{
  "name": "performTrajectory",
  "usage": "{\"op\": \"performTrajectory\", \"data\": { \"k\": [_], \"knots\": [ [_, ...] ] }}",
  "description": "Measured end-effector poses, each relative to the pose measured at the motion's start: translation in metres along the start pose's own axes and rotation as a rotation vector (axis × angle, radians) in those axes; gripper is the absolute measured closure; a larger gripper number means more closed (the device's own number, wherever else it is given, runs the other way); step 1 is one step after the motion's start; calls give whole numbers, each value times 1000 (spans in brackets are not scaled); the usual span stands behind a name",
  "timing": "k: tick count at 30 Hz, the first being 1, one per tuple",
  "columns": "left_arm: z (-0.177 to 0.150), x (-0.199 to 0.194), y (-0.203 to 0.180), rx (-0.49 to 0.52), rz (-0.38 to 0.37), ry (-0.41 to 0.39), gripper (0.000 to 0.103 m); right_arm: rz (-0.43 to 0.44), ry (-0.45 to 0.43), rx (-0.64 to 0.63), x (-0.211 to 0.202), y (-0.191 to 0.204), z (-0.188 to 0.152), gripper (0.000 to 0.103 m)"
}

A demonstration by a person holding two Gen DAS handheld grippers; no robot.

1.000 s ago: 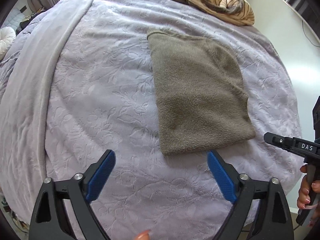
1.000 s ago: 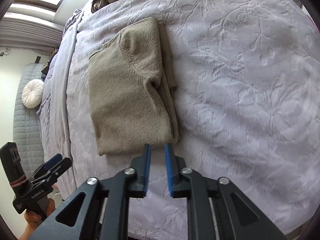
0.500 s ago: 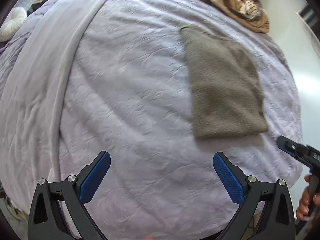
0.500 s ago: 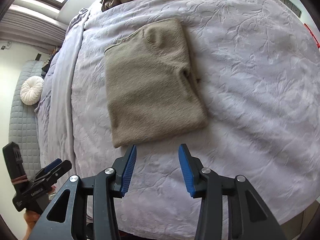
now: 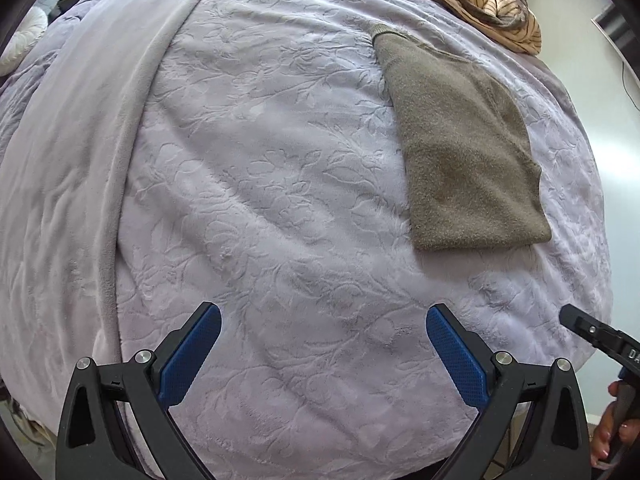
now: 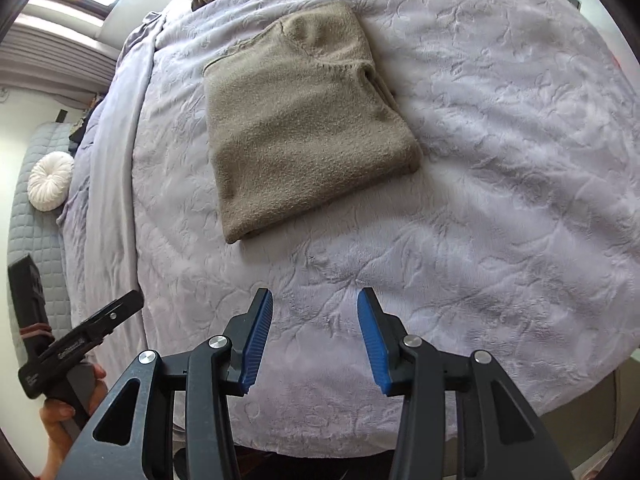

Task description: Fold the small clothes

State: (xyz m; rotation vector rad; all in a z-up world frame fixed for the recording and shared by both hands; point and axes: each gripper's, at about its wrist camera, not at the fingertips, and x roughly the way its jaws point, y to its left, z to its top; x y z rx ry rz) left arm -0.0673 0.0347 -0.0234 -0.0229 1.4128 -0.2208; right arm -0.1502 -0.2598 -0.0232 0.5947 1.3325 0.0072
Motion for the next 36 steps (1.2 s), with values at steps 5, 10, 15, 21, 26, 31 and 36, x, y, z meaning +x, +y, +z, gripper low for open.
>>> {"op": "performTrajectory", "data": {
  "k": [5,10,15,21,26,31,36],
  "knots": [
    [8,8,-13,-1,2,13,0,-16,-17,19,-12,-16,5,55],
    [22,12,-29,-3,40,15,0,-7,-5,42,-14,-42,27,54],
    [45,16,-38,-43,42,19,0,16,12,2,-11,-51,74,54],
    [98,36,-53,-55,55,7,0,29,15,-84,-1,-53,143,53],
    [139,59,-68,-55,11,4,0,68,55,-107,27,-59,192,50],
    [163,81,-88,21,-12,10,0,109,98,-128,58,-63,220,48],
    [173,104,-94,36,-27,35,0,164,151,-148,82,-73,232,39]
  ]
}}
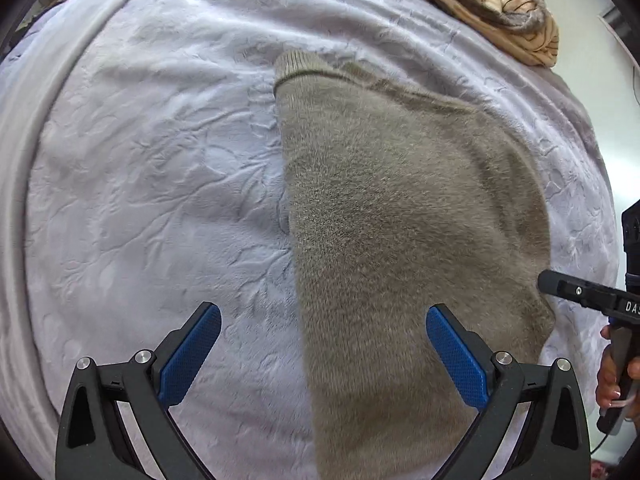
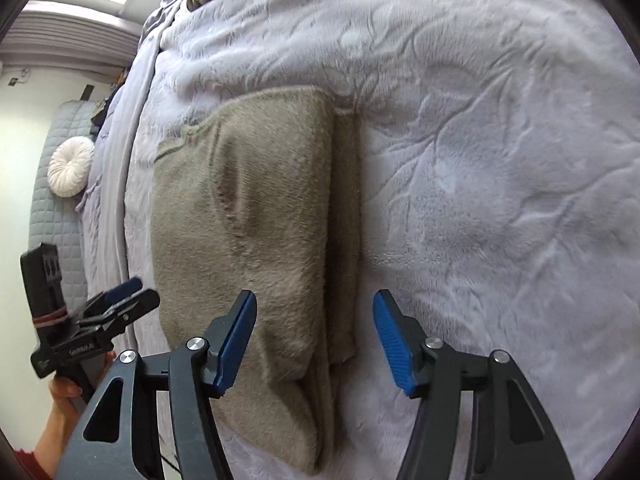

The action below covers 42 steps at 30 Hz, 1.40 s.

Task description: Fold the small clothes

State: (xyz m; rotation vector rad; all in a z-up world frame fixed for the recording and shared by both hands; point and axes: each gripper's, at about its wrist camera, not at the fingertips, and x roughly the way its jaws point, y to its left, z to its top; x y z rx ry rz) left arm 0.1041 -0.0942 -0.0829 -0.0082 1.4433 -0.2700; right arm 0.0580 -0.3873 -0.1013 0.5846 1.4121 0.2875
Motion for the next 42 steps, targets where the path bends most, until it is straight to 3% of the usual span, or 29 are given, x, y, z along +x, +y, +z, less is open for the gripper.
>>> {"op": "performTrajectory", "data": {
  "k": [10,18,24,26,28,31,34,42],
  "knots": [
    [5,17,6,-26,-92,9,0,149,57,-8,25,-22,15,38],
    [14,34,-8,-1,-206,22,0,218,109,-86,53,6,26,36],
    [24,46,-26,3,-196,23,0,258,99,-41,73,12,32,35],
    [20,41,-25,-9,-201,10,7,268,94,1,74,10,32,38],
    [16,32,-21,-16,-213,-8,31,283,105,33,72,9,31,62],
    [15,17,-15,-24,-253,-25,57,352,93,63,62,12,28,67],
    [13,1,-9,-29,-301,-34,60,416,85,80,54,20,24,67],
    [-8,-59,-2,15,-318,-92,61,526,81,104,28,51,6,67]
  ]
}}
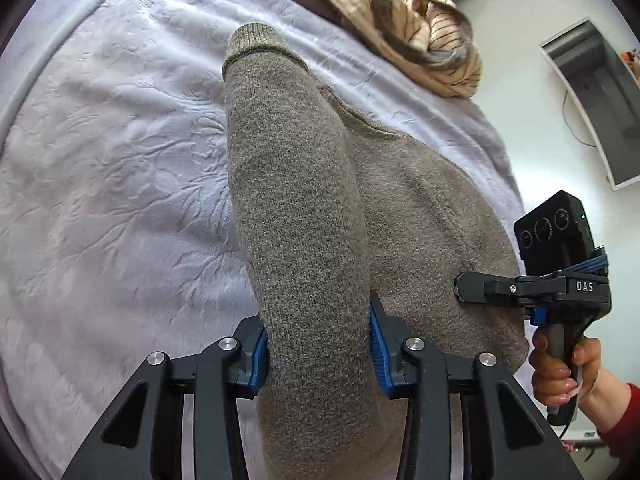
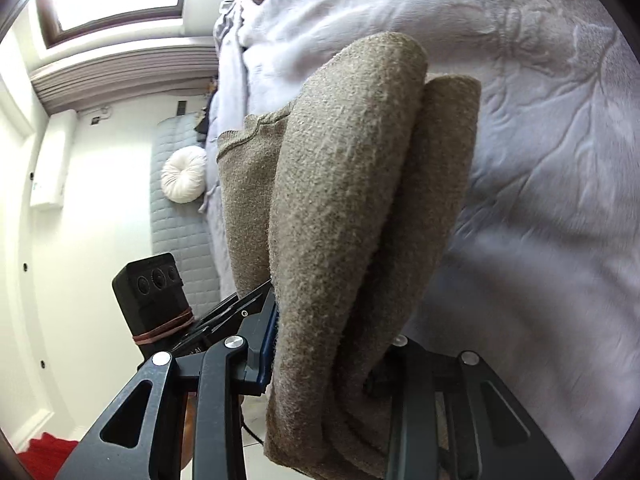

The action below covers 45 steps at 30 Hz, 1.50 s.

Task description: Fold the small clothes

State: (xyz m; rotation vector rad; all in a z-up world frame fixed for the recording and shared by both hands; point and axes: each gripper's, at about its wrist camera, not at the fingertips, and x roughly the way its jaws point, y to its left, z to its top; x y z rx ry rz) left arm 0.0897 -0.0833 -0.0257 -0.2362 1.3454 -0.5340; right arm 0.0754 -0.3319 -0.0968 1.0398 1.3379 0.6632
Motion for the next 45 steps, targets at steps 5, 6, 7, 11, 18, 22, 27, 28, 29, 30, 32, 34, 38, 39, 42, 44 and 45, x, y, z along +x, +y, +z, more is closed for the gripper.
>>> {"op": "performTrajectory", "data": {
  "k": [5,6,7,11,18,22,27,28,29,30,32,34,38,39,42,44,45],
  "knots": [
    [-30,-42,13,10,3,-13,60,12,12,-21,1,26,-21,67],
    [-37,-48,15,8,3,-14,60,8,16,-31,4,33,-28,67],
    [-44,-55,20,6,4,-14,60,7,18,-36,8,38,-32,67],
    [-74,-70,33,-12,18,-6,60,9,36,-38,23,49,-60,67],
    [-120,-59,61,-54,68,33,60,-27,86,-32,76,44,-95,67],
    [-135,-39,84,-80,160,58,60,-119,110,3,110,27,-94,67],
    [-143,-63,105,-138,229,-14,60,-295,70,11,109,24,-86,60],
    [-145,-68,109,-142,264,-22,60,-353,63,-17,104,29,-86,59],
    [-146,-74,113,-150,302,-34,60,-427,61,-50,102,34,-87,59],
    [-148,-80,116,-163,325,-48,60,-532,57,-90,96,38,-90,59],
    [-151,-88,119,-187,326,-64,60,-668,39,-142,88,46,-91,64],
    [-154,-98,121,-193,318,-76,60,-679,15,-155,78,52,-96,78],
    [-151,-100,99,-151,265,-92,60,-635,-23,-192,57,62,-108,88],
    [-149,-96,90,-136,236,-90,60,-617,-26,-216,61,71,-111,90],
    [-143,-77,71,-108,180,-70,60,-621,0,-293,85,94,-121,92],
    [-144,-64,64,-115,154,-57,60,-676,21,-346,94,96,-126,92],
    [-147,-53,63,-124,158,-35,60,-712,37,-368,101,94,-130,92]
  ]
}}
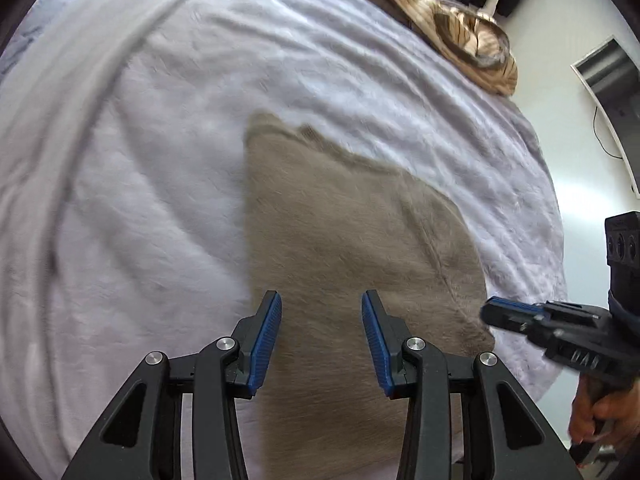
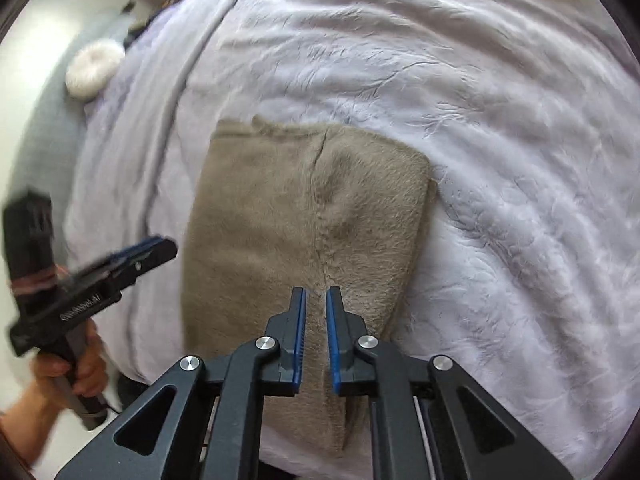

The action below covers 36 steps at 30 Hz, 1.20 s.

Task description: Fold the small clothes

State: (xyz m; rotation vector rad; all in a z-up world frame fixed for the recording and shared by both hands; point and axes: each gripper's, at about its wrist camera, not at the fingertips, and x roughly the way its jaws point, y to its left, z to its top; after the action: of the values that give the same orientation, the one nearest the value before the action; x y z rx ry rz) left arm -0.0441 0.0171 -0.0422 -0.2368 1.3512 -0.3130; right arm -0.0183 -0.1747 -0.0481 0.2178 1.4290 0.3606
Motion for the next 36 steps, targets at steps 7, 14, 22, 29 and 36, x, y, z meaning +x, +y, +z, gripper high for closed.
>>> {"op": "performTrajectory", "data": {
  "k": [7,14,22,29,36],
  "knots": [
    [-12,18,-2,21,40,22,60,-92,90,2,45,-23,-24,94],
    [-16,10,-13,44,125,44,60,-134,82,-59,50,-20,-26,95],
    [-23,-7,-11,17,159,58,58,-98,95,44,22,-28,-33,94],
    [-28,-18,-14,9,177,74,58,-89,91,115,4,-26,-43,90],
    [-36,-26,-16,37,212,69,33,-94,86,171,-1,-29,-51,90]
  ]
}}
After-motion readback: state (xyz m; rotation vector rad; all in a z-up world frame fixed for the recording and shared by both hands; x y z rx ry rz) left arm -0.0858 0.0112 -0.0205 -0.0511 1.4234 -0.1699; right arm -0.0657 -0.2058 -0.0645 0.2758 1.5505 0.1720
